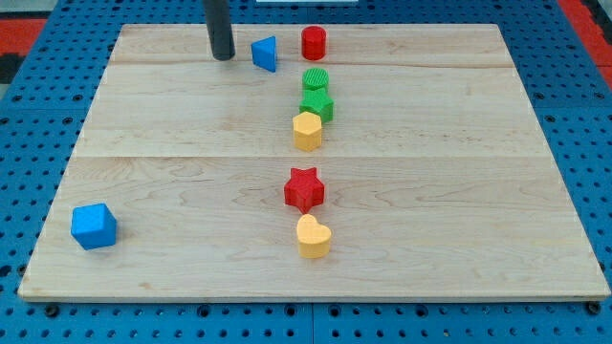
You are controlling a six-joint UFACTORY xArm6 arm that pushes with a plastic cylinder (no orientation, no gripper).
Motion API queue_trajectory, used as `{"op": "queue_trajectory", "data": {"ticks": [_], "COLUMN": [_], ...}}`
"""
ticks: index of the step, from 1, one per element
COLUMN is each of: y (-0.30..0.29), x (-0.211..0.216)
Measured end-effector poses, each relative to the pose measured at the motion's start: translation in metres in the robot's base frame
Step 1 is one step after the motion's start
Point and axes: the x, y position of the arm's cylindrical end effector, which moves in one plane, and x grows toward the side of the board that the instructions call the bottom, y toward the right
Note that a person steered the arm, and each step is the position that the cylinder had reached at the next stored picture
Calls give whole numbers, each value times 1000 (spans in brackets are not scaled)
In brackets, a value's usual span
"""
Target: Move the blue triangle between the red circle and green circle
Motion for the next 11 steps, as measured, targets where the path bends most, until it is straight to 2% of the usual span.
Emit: {"op": "queue_trajectory", "data": {"ticks": [1, 4, 7, 11], "y": [29, 70, 53, 66], "x": [-13, 4, 24, 61]}}
